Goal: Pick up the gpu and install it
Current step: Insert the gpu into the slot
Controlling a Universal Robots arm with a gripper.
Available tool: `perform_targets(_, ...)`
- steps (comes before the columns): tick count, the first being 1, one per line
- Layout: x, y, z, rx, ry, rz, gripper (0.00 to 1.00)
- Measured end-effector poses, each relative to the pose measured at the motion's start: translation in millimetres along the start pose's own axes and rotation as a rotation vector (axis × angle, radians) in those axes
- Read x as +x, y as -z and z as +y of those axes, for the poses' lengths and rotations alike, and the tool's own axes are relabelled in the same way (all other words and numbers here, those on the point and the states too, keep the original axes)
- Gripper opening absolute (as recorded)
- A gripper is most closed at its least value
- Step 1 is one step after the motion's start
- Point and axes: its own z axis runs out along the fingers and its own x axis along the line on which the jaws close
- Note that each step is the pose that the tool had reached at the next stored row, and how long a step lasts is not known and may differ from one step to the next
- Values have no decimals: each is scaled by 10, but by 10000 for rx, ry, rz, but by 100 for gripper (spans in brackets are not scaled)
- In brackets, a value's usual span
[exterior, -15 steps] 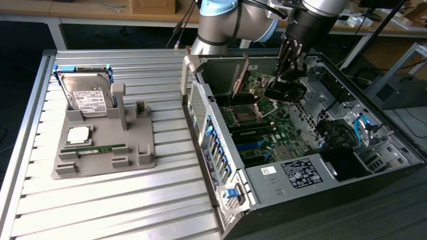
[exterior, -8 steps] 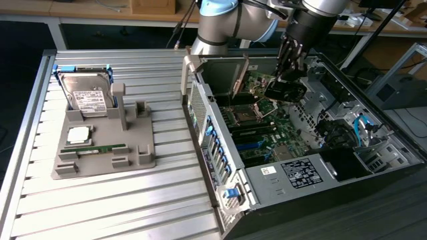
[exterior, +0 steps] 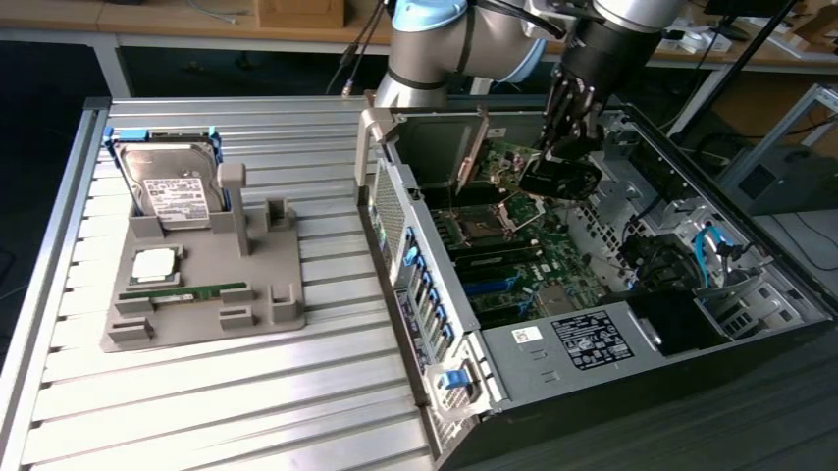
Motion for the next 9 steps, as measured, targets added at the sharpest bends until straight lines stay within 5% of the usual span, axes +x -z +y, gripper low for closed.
perform_targets(9,-1,0,-3,-5,194,9,27)
